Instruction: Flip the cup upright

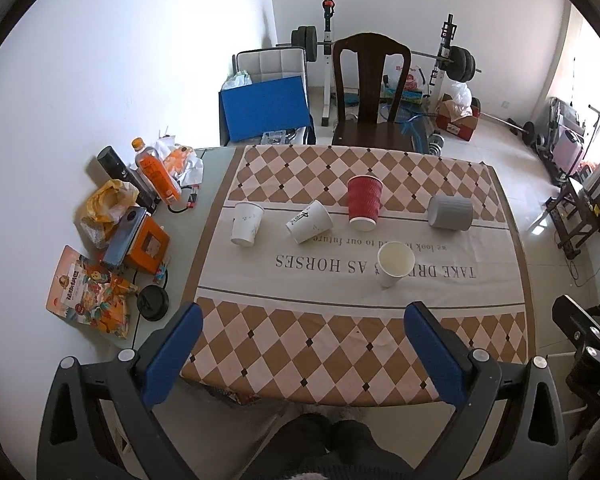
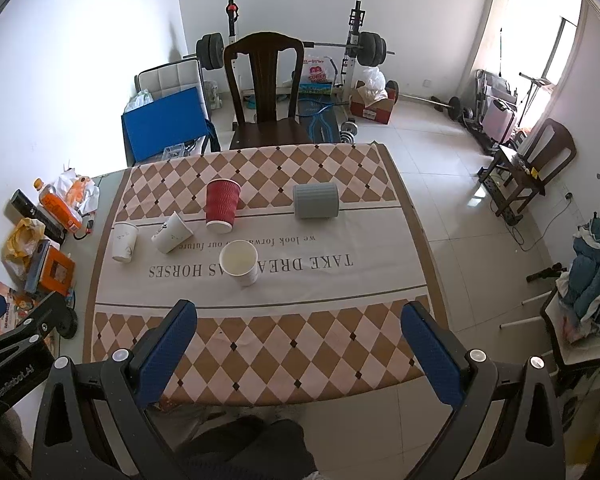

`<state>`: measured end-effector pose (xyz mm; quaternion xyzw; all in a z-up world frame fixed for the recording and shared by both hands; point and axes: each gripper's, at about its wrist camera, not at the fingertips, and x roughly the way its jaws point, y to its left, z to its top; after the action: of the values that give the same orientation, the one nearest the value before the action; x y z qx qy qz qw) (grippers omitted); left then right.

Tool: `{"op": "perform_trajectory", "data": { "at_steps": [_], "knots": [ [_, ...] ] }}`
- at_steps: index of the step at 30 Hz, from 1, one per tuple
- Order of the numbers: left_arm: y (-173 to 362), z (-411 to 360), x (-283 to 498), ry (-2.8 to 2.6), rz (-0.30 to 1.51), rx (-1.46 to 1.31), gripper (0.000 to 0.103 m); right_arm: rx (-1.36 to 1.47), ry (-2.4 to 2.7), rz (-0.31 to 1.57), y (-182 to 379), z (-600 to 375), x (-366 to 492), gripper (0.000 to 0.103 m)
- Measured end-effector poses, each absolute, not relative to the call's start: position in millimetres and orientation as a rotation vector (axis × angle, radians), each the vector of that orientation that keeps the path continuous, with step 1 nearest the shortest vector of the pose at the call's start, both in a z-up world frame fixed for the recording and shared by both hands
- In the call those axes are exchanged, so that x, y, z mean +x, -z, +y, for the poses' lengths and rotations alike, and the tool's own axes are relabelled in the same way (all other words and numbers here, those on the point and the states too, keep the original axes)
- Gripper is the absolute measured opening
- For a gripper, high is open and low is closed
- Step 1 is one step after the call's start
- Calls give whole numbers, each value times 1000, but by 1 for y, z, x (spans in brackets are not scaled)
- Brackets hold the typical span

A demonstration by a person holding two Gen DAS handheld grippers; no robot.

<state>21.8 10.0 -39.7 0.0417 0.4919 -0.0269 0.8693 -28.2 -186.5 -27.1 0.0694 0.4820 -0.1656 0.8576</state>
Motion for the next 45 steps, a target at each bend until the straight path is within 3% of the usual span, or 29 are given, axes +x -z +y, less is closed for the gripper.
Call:
{"op": "perform_trajectory", "data": {
  "at_steps": [45],
  "knots": [
    [25, -2, 24, 58, 1008, 90, 103, 128, 322, 993, 1, -187, -27, 103]
  ]
}}
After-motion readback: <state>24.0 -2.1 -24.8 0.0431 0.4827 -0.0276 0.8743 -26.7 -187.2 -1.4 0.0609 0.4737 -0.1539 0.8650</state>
